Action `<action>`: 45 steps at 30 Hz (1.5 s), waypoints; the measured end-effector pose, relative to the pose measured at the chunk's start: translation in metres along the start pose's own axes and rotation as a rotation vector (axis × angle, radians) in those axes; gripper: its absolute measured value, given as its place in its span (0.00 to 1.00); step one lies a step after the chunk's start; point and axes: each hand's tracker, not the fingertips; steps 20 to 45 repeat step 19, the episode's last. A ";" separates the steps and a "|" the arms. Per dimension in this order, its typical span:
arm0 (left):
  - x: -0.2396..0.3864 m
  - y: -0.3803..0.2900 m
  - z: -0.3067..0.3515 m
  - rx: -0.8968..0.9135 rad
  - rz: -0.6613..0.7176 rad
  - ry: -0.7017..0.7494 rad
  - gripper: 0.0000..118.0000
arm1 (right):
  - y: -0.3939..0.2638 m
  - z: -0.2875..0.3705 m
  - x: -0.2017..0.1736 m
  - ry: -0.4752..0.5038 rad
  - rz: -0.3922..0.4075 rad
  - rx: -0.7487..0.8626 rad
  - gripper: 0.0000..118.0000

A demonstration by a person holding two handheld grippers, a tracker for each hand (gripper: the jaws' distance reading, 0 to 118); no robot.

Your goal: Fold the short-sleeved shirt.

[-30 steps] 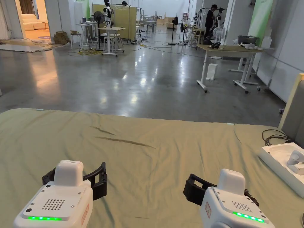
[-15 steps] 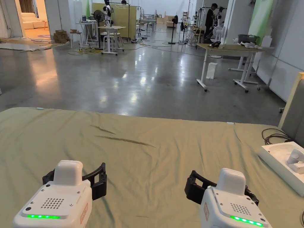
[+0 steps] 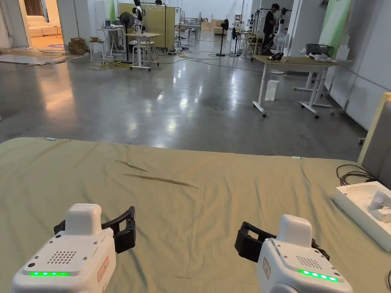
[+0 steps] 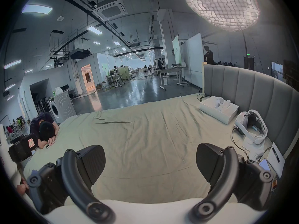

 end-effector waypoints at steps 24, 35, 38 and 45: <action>0.007 -0.006 -0.005 0.043 -0.056 -0.009 0.72 | -0.011 -0.001 0.001 0.006 0.150 0.142 0.96; 0.007 -0.006 -0.005 0.043 -0.056 -0.009 0.72 | -0.011 -0.001 0.001 0.006 0.150 0.142 0.96; 0.007 -0.006 -0.005 0.043 -0.056 -0.009 0.72 | -0.011 -0.001 0.001 0.006 0.150 0.142 0.96; 0.007 -0.006 -0.005 0.043 -0.056 -0.009 0.72 | -0.011 -0.001 0.001 0.006 0.150 0.142 0.96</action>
